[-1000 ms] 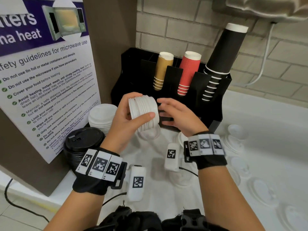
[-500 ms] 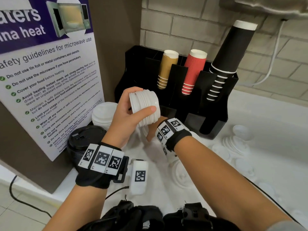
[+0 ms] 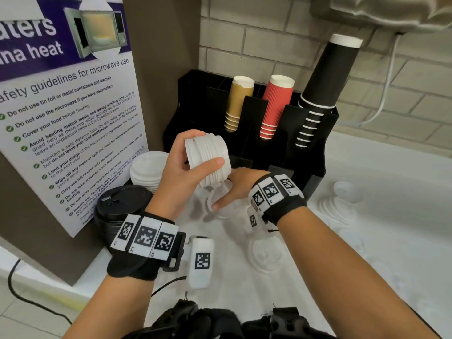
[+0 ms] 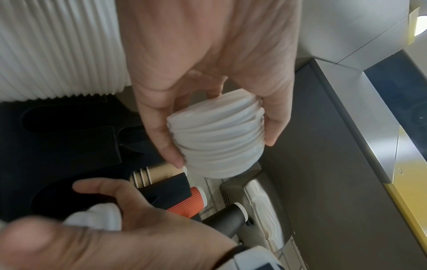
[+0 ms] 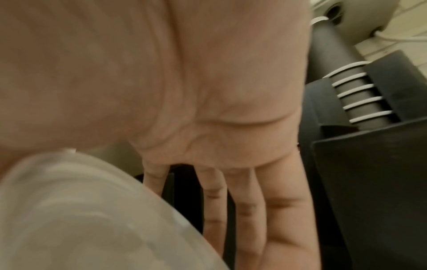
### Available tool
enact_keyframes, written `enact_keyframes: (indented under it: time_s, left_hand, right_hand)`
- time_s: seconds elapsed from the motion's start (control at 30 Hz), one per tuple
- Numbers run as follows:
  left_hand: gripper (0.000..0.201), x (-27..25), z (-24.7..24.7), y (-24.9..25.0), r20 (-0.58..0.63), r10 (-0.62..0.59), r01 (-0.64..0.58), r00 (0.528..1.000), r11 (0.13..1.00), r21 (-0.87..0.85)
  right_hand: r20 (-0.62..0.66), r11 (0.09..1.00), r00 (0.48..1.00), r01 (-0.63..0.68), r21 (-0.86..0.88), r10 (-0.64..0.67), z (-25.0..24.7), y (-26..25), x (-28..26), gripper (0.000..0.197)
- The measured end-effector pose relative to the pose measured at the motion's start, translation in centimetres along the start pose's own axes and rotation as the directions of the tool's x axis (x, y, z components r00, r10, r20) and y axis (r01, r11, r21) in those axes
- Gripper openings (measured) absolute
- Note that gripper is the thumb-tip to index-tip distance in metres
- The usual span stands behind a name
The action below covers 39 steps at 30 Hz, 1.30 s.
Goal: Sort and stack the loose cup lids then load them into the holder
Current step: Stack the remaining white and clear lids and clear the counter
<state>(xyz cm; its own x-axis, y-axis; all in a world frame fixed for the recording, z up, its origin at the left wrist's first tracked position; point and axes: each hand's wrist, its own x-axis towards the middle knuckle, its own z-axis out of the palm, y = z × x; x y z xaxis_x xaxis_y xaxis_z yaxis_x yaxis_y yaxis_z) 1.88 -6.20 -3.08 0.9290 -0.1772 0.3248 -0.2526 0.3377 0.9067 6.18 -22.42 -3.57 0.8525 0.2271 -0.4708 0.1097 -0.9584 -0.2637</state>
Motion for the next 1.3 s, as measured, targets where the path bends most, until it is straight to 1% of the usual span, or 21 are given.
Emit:
enact_keyframes:
  time_s: [0.07, 0.13, 0.2, 0.23, 0.27, 0.3, 0.37, 0.4, 0.43, 0.47, 0.5, 0.57, 0.67, 0.73, 0.8, 0.87, 0.93, 1.0, 1.03, 1.2, 1.3]
  left_hand:
    - [0.057, -0.1, 0.1, 0.0, 0.007, -0.001, 0.001, 1.0, 1.0, -0.003]
    - [0.058, -0.3, 0.1, 0.0, 0.007, -0.001, 0.001, 1.0, 1.0, -0.008]
    - [0.058, -0.4, 0.0, -0.1, -0.01, -0.005, 0.005, 1.0, 1.0, -0.005]
    - [0.058, -0.5, -0.1, -0.2, -0.019, -0.01, 0.01, 1.0, 1.0, -0.003]
    - [0.058, -0.5, -0.1, -0.4, -0.024, -0.017, 0.017, 1.0, 1.0, -0.002]
    - [0.058, -0.6, 0.0, -0.5, -0.023, -0.025, 0.025, 0.999, 1.0, -0.002]
    - [0.059, -0.8, 0.2, -0.7, -0.006, -0.04, 0.04, 0.999, 0.999, 0.006]
    - [0.059, -0.8, 0.4, -0.8, 0.003, -0.045, 0.045, 0.999, 0.999, 0.012]
    - [0.059, -0.9, 0.6, -0.9, 0.012, -0.048, 0.048, 0.999, 0.999, 0.018]
    - [0.059, -1.0, 0.8, -1.0, 0.019, -0.048, 0.048, 0.999, 0.999, 0.023]
    - [0.059, -1.0, 1.1, -1.0, 0.025, -0.046, 0.045, 0.999, 0.999, 0.024]
    - [0.058, -1.1, 1.4, -0.9, 0.034, -0.038, 0.038, 0.999, 0.999, 0.008]
    - [0.056, -1.1, 1.5, -0.9, 0.034, -0.038, 0.039, 0.999, 0.998, -0.04]
    - [0.057, -1.0, 1.5, -0.8, 0.031, -0.041, 0.043, 0.999, 0.997, -0.066]
    - [0.058, -1.0, 1.5, -0.8, 0.03, -0.046, 0.048, 0.998, 0.996, -0.077]
    - [0.058, -0.9, 1.5, -0.8, 0.034, -0.045, 0.047, 0.998, 0.997, -0.067]
    - [0.057, -0.9, 1.3, -0.9, 0.044, -0.049, 0.051, 0.998, 0.998, -0.046]
    - [0.056, -0.8, 1.2, -0.9, 0.057, -0.055, 0.056, 0.997, 0.998, -0.014]
    - [0.056, -0.8, 1.1, -0.9, 0.063, -0.059, 0.059, 0.996, 0.998, -0.002]
    - [0.058, -0.7, 0.9, -0.9, 0.088, -0.098, 0.095, 0.991, 0.995, 0.033]
    - [0.059, -0.7, 0.9, -0.8, 0.094, -0.105, 0.102, 0.99, 0.994, 0.043]
  right_hand:
    - [-0.071, 0.999, 0.997, 0.01, 0.047, -0.006, -0.3, 0.4, -0.8, 0.084]
    - [-0.184, 0.992, 0.983, 0.053, 0.118, -0.03, -0.7, 1.3, -1.7, 0.063]
    - [-0.373, 0.941, 0.926, 0.177, 0.287, -0.06, -0.9, 2.5, -2.8, 0.047]
    - [-0.481, 0.871, 0.875, 0.276, 0.407, -0.052, -1.0, 2.9, -3.5, 0.044]
    - [-0.569, 0.751, 0.822, 0.39, 0.533, -0.023, -1.0, 3.1, -4.2, 0.044]
    - [-0.625, 0.583, 0.781, 0.502, 0.639, 0.013, -1.1, 3.1, -4.9, 0.044]
    - [-0.667, 0.227, 0.743, 0.642, 0.733, 0.053, -1.4, 2.7, -5.9, 0.04]
    - [-0.671, 0.09, 0.739, 0.666, 0.741, 0.057, -1.6, 2.3, -6.2, 0.036]
    - [-0.669, -0.002, 0.741, 0.67, 0.742, 0.056, -1.8, 1.9, -6.5, 0.034]
    - [-0.663, -0.049, 0.747, 0.665, 0.745, 0.051, -1.8, 1.4, -6.7, 0.032]
    - [-0.656, -0.062, 0.753, 0.658, 0.751, 0.046, -1.7, 1.0, -6.8, 0.032]
    - [-0.64, -0.032, 0.768, 0.64, 0.768, 0.024, -1.1, 0.2, -6.7, 0.041]
    - [-0.591, 0.01, 0.807, 0.591, 0.807, -0.009, -0.3, -0.1, -6.5, 0.076]
    - [-0.578, 0.028, 0.815, 0.579, 0.815, -0.031, -0.1, 0.1, -6.4, 0.086]
    - [-0.574, 0.07, 0.817, 0.576, 0.814, -0.055, 0.1, 0.5, -6.2, 0.079]
    - [-0.569, 0.119, 0.819, 0.574, 0.81, -0.073, 0.4, 0.7, -6.0, 0.059]
    - [-0.56, 0.174, 0.825, 0.565, 0.807, -0.081, 0.6, 0.9, -5.9, 0.046]
    - [-0.56, 0.242, 0.824, 0.563, 0.79, -0.087, 0.7, 1.0, -6.0, 0.047]
    - [-0.562, 0.254, 0.822, 0.566, 0.784, -0.094, 0.6, 1.0, -6.0, 0.048]
    - [-0.586, 0.186, 0.797, 0.604, 0.775, -0.144, 0.2, 1.3, -6.5, 0.039]
    - [-0.586, 0.211, 0.788, 0.615, 0.76, -0.186, 0.1, 1.5, -6.5, 0.043]
